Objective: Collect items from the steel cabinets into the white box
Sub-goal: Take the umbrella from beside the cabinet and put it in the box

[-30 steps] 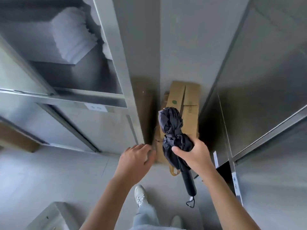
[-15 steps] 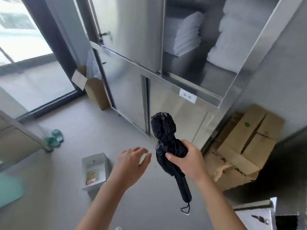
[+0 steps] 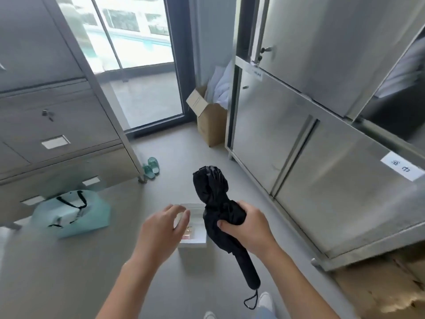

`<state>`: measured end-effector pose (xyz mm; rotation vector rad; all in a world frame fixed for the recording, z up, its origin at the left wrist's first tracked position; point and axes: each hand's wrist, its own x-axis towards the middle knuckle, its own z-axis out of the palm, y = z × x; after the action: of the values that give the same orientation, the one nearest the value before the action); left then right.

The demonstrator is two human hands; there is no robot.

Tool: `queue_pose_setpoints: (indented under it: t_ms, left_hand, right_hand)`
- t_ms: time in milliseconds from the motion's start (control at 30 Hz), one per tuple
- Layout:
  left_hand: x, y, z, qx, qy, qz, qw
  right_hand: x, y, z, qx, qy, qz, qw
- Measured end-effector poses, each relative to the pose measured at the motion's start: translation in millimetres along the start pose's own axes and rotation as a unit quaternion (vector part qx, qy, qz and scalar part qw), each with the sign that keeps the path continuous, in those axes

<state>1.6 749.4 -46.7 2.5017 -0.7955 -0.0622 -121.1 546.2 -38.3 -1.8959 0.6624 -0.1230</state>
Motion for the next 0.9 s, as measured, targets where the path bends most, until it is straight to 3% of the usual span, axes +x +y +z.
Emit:
queue_pose_setpoints:
  t_ms: [433, 900]
  left_hand:
    - [93, -112, 4, 0.025, -0.005, -0.107, 0.994]
    - [260, -241, 86, 0.030, -0.135, -0.108, 0.985]
  right_hand:
    - [169, -18, 113, 0.016, -0.084, 0.040, 0.995]
    - [353, 45, 217, 0.037, -0.077, 0.187, 0.979]
